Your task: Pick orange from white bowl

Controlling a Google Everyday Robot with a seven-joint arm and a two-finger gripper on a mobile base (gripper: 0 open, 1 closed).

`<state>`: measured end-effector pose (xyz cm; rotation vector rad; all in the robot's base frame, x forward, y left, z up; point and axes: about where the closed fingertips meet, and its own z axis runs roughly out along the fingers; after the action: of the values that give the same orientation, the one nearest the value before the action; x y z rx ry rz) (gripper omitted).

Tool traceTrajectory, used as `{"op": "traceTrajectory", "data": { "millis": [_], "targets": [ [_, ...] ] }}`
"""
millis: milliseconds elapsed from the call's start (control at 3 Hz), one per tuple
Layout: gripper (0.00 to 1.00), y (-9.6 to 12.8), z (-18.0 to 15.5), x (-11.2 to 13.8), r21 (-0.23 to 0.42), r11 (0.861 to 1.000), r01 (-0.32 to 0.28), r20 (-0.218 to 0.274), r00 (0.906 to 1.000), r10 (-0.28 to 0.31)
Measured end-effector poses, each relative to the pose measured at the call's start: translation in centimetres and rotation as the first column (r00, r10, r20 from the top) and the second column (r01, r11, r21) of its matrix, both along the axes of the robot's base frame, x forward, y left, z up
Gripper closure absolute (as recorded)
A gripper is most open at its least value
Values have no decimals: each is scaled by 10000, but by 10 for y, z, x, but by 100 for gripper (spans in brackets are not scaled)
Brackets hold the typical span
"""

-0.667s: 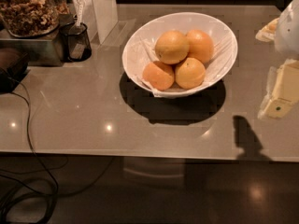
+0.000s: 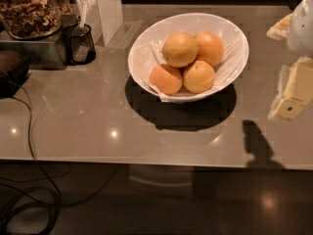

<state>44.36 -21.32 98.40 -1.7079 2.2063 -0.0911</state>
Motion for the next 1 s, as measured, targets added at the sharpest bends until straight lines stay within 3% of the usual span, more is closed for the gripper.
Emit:
{"op": "traceTrajectory", "data": {
  "millis": [333, 667, 1000],
  "targets": [
    [0, 23, 12, 23, 540, 9953, -809, 346, 9963, 791],
    [0, 65, 19, 59, 1378, 9659, -2191, 526, 9755, 2138],
    [0, 108, 18, 92, 1984, 9228, -3301, 671, 9439, 3233]
  ]
}}
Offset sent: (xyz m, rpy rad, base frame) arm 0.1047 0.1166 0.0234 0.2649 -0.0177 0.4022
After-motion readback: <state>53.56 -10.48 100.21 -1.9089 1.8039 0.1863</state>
